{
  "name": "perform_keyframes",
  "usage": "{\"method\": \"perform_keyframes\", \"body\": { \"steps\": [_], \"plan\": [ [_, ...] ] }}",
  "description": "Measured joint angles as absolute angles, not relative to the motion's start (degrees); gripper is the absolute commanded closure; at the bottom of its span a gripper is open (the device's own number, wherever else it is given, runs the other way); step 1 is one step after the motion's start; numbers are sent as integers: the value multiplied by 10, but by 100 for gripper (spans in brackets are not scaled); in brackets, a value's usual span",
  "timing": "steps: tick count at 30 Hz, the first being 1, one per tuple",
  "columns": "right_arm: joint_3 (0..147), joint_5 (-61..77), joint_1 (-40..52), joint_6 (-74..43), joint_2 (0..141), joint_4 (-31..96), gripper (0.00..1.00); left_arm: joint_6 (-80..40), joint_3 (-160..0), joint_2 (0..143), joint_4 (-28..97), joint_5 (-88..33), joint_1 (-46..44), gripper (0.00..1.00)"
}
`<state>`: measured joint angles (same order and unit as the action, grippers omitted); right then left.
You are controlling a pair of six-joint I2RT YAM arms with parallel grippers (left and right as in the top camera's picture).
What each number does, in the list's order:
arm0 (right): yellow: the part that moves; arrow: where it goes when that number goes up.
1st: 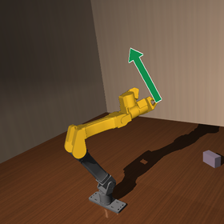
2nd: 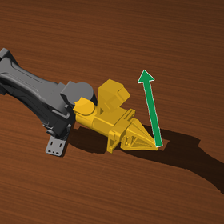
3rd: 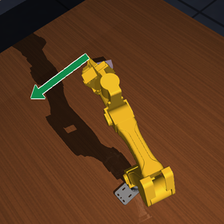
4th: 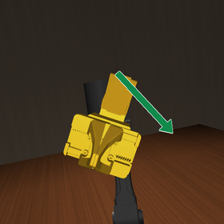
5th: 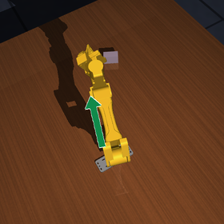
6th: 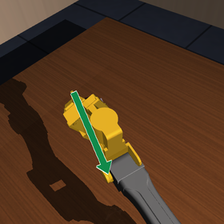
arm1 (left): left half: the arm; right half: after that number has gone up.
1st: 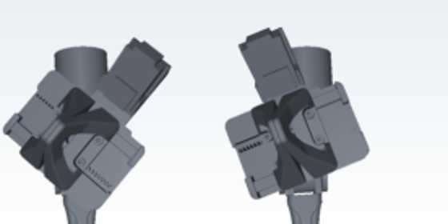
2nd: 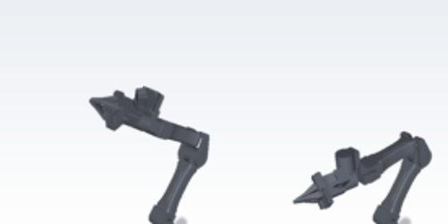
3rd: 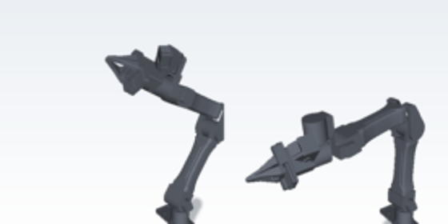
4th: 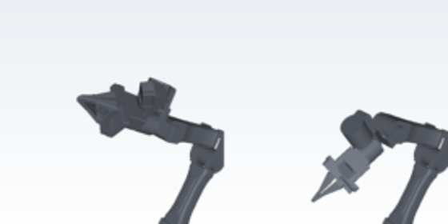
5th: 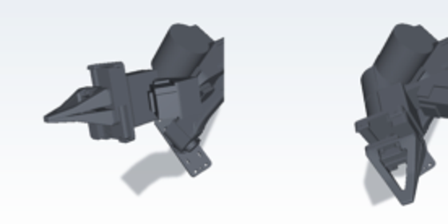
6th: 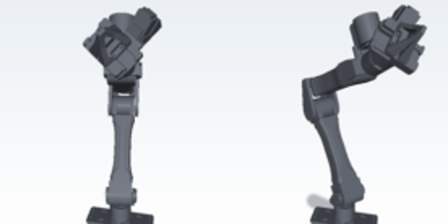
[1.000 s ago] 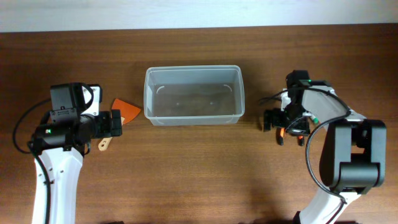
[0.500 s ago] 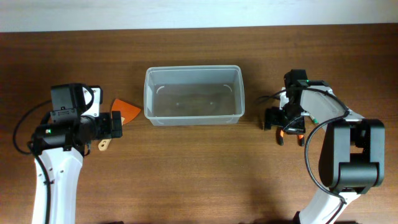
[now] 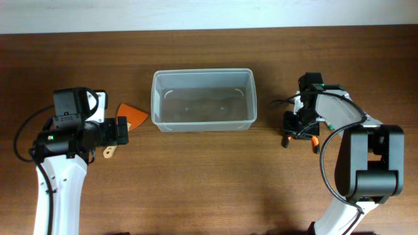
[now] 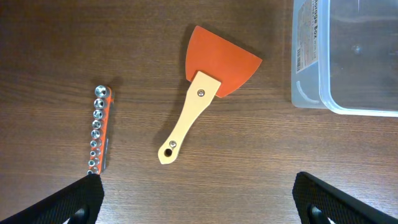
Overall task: Pack container
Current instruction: 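Lower the right gripper and grasp the orange-black long-nose pliers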
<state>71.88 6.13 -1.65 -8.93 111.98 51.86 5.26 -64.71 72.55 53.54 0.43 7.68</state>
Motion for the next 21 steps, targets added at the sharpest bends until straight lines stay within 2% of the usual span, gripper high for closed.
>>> {"method": "perform_keyframes", "body": {
  "steps": [6, 11, 21],
  "plan": [
    [719, 61, -17, -92, 1120, 515, 85, 53, -647, 726, 535, 4, 77, 1],
    [719, 63, -17, -93, 1120, 512, 96, 53, -647, 726, 535, 4, 77, 1],
    [719, 66, -17, -93, 1120, 499, 96, 53, -647, 726, 535, 4, 77, 1]
  ]
}}
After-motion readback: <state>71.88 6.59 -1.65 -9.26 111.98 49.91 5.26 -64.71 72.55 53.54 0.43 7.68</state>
